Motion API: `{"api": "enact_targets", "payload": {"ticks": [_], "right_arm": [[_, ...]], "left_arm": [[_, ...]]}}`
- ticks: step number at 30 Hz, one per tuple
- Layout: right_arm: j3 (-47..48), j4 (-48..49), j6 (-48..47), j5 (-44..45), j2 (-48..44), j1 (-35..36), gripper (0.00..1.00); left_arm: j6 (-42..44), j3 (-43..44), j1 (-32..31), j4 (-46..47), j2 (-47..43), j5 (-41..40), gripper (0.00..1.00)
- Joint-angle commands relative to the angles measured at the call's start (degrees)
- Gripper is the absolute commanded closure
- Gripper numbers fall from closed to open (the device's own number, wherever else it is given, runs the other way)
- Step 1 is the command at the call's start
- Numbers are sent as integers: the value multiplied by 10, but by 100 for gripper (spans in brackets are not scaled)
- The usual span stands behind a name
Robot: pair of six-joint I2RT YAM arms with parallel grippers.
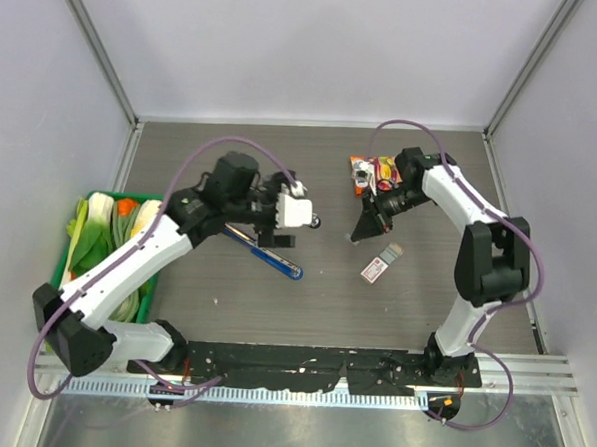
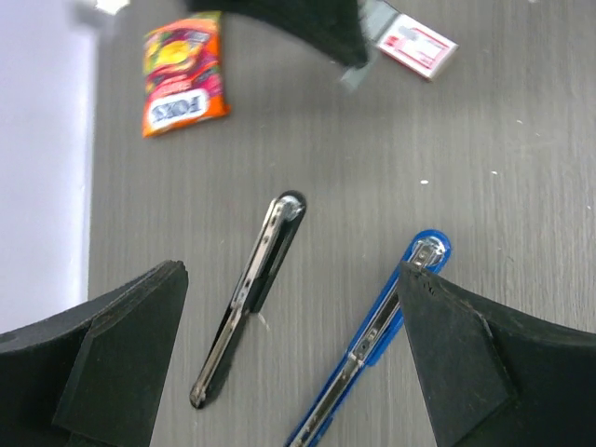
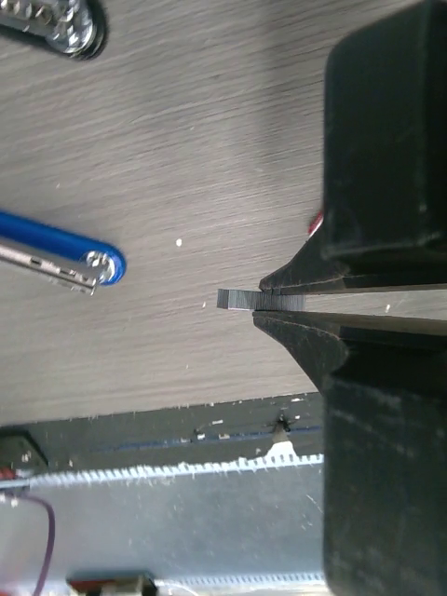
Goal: Load the staples into the stapler
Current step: Pick up the staple from the staple box.
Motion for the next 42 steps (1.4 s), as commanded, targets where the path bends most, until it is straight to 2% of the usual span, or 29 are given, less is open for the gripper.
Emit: {"api": "enact_targets", "payload": {"ticks": [1, 9, 12, 28, 30, 34, 42], "right_arm": [[61, -208, -127, -105, 54, 3, 87], [59, -208, -142, -114, 59, 9, 86], [51, -208, -146, -111, 62, 12, 86], [9, -207, -160, -119, 34, 14, 85], [8, -207, -159, -122, 34, 16, 84], [6, -206, -154, -124, 38, 17, 84], [4, -206, -146, -132, 29, 23, 83]], "left_arm": [[113, 11, -88, -11, 41, -63, 0], [149, -6, -196, 24, 113, -146, 1], [139, -6, -213, 47, 131, -172, 3], [117, 32, -234, 92, 217, -234, 23], [110, 36, -234, 99, 221, -229, 29], [95, 49, -235, 92, 229, -217, 34], [94, 68, -238, 78, 249, -213, 37]]}}
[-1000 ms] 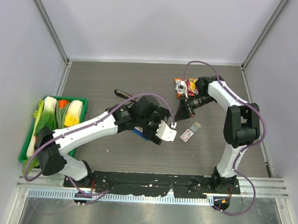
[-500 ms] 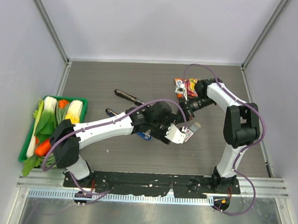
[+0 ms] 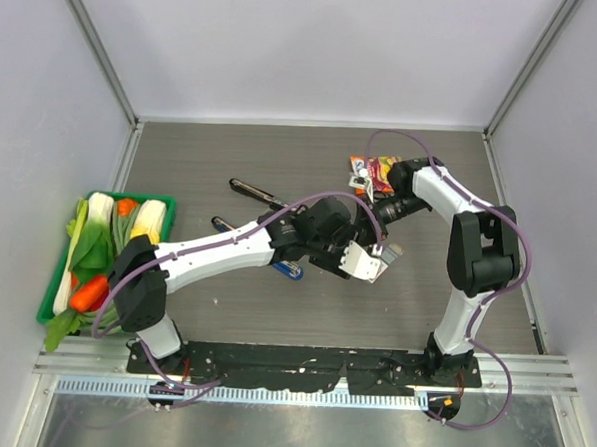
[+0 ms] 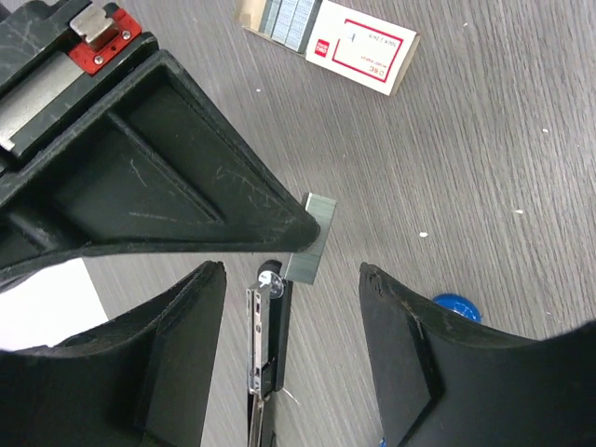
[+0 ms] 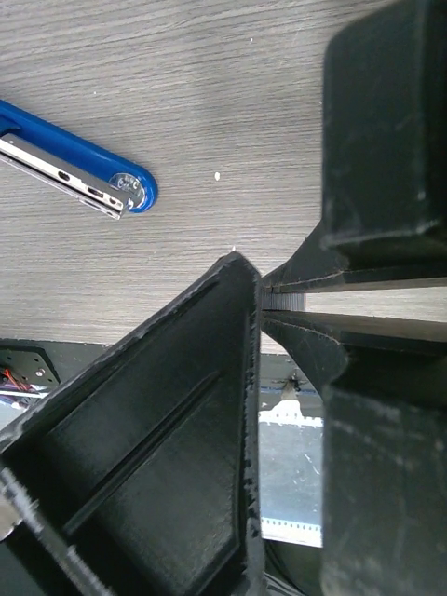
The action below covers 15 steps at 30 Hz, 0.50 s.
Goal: Load the staples into the stapler
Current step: Pick up the staple from the staple box.
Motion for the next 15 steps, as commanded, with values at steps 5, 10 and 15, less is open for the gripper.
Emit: {"api": "enact_targets", "payload": {"ticks": [5, 10, 15], "right_arm": [[-7, -99, -4, -23, -46, 4, 82], [-9, -99, -4, -23, -47, 4, 82], [-8, -98, -4, -24, -45, 4, 82]], "left_arm": [[-1, 20, -7, 2, 14, 7, 40], [-7, 20, -7, 3, 19, 12, 51], [-9, 22, -7, 5, 27, 12, 56]]}}
